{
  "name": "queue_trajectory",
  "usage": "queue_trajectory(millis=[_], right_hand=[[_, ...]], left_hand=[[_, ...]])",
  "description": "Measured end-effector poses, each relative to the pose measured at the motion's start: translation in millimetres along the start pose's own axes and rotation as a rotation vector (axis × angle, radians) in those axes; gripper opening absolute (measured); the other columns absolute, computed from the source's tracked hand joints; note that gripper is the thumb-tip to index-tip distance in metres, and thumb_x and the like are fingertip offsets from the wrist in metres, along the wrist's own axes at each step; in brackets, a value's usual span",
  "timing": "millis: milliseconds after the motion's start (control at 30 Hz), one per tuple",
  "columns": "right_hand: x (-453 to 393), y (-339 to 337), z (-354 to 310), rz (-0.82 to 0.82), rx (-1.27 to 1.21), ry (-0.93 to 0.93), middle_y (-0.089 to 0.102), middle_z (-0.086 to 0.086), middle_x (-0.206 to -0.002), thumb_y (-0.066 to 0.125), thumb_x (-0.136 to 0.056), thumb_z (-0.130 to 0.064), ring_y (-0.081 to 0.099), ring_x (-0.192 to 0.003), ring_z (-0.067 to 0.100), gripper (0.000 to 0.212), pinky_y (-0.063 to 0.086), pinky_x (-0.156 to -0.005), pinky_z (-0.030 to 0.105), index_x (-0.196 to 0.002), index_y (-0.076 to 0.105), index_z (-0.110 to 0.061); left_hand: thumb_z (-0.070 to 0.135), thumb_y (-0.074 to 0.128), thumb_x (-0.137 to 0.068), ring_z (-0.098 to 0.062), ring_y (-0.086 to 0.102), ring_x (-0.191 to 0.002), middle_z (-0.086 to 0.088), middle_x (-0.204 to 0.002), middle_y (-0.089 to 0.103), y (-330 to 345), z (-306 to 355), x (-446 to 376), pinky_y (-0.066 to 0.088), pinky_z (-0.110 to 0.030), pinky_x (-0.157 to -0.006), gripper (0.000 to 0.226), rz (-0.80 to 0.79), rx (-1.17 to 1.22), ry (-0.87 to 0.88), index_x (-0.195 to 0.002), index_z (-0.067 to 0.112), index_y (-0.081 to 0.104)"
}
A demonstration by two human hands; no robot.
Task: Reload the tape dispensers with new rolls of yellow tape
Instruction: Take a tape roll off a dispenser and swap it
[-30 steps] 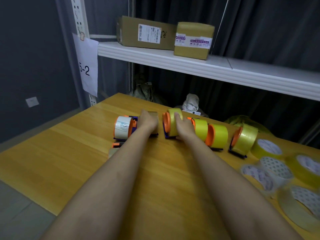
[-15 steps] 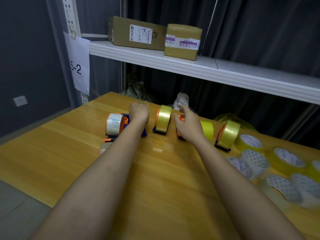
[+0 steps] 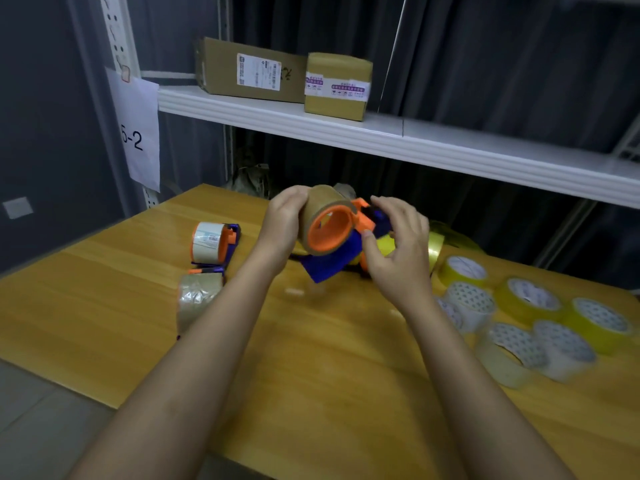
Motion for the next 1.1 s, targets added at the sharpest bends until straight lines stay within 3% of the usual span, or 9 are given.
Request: queue_trajectory(millis=[133, 233, 433, 567, 700, 767, 900, 1000, 1100], right_hand=[[17.9, -9.4, 3.5, -0.359, 0.102, -0.013, 0.05, -0.01, -0.13, 0.058, -0.088, -0.042, 0.039, -0.122, 0.013, 0.055, 0.033, -0.101, 0.028, -0.139, 0.048, -0.024], [40.7, -7.4, 18.8, -0.554, 0.0, 0.119, 0.047, -0.019, -0.121, 0.071, -0.085, -0.038, 0.044, -0.116, 0.005, 0.06, 0.037, -0.094, 0.023, -0.139, 0.046, -0.03], [75.7, -2.5, 52.1, -0.514, -0.284, 0.349, 0.051, -0.009, -0.116, 0.079, -0.077, -0.029, 0.053, -0.107, 0.005, 0.059, 0.048, -0.093, 0.029, -0.129, 0.052, -0.034], [94.8, 3.9, 66.1, -0.441, -0.316, 0.396, 0.052, -0.007, -0.117, 0.08, -0.076, -0.026, 0.053, -0.104, 0.003, 0.056, 0.047, -0.088, 0.022, -0.125, 0.053, -0.036], [103.0, 11.3, 69.6, -0.42, -0.265, 0.393, 0.048, -0.013, -0.116, 0.078, -0.078, -0.026, 0.047, -0.104, -0.007, 0.058, 0.037, -0.085, 0.005, -0.13, 0.052, -0.032], [101.9, 13.9, 69.8, -0.416, -0.229, 0.39, 0.045, -0.016, -0.114, 0.077, -0.08, -0.027, 0.044, -0.104, -0.009, 0.057, 0.034, -0.084, 0.0, -0.13, 0.051, -0.032], [101.6, 11.8, 75.3, -0.4, -0.16, 0.396, 0.044, -0.01, -0.117, 0.075, -0.082, -0.027, 0.045, -0.107, 0.002, 0.058, 0.035, -0.09, 0.009, -0.134, 0.049, -0.028], [104.0, 8.0, 79.1, -0.39, -0.147, 0.419, 0.043, -0.008, -0.119, 0.074, -0.083, -0.024, 0.045, -0.114, 0.009, 0.058, 0.037, -0.096, 0.021, -0.136, 0.048, -0.027], [107.1, 6.6, 81.9, -0.4, -0.145, 0.43, 0.042, -0.008, -0.12, 0.072, -0.085, -0.024, 0.043, -0.118, 0.01, 0.058, 0.036, -0.098, 0.022, -0.137, 0.046, -0.028]], left_hand=[[0.014, 0.043, -0.098, -0.003, 0.057, -0.065, -0.003, -0.075, 0.061, 19.1, -8.1, 16.5, 0.044, -0.017, -0.061, 0.03, -0.109, -0.076, -0.039, -0.077, 0.013, 0.064], [0.022, 0.047, -0.098, -0.015, 0.056, -0.067, -0.013, -0.074, 0.058, 33.9, -28.3, 25.1, 0.042, -0.024, -0.062, 0.031, -0.236, -0.139, -0.128, -0.079, 0.004, 0.063], [0.033, 0.043, -0.1, -0.012, 0.062, -0.066, -0.004, -0.072, 0.065, 52.8, -66.5, 42.0, 0.047, -0.021, -0.064, 0.038, -0.299, -0.102, -0.27, -0.076, 0.013, 0.066], [0.028, 0.037, -0.102, -0.008, 0.06, -0.082, 0.0, -0.089, 0.066, 55.4, -80.7, 42.7, 0.045, -0.012, -0.068, 0.037, -0.234, -0.154, -0.191, -0.085, 0.015, 0.068], [0.023, 0.036, -0.102, 0.002, 0.056, -0.086, 0.007, -0.09, 0.062, 48.5, -90.9, 47.1, 0.042, -0.015, -0.077, 0.03, -0.11, -0.176, -0.002, -0.092, 0.017, 0.064], [0.028, 0.035, -0.099, -0.003, 0.057, -0.093, 0.002, -0.095, 0.062, 45.8, -99.0, 52.5, 0.043, -0.019, -0.083, 0.028, -0.099, -0.224, 0.082, -0.094, 0.02, 0.061], [0.038, 0.035, -0.097, -0.016, 0.057, -0.109, -0.003, -0.113, 0.062, 53.6, -110.8, 64.1, 0.045, -0.034, -0.094, 0.032, -0.226, -0.237, 0.076, -0.111, 0.025, 0.061], [0.038, 0.041, -0.095, -0.007, 0.049, -0.123, 0.003, -0.132, 0.054, 59.7, -109.0, 72.5, 0.04, -0.021, -0.101, 0.04, -0.359, -0.277, 0.061, -0.131, 0.024, 0.052], [0.038, 0.054, -0.093, -0.006, 0.041, -0.13, 0.005, -0.144, 0.042, 60.8, -112.6, 79.3, 0.037, -0.021, -0.104, 0.054, -0.433, -0.316, -0.003, -0.143, 0.028, 0.037]])
Point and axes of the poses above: each hand's wrist, its own x-axis away from the middle knuckle, its own y-axis out of the palm, z = x × y, the point moved 7 cm from there along -x, towards the middle knuckle
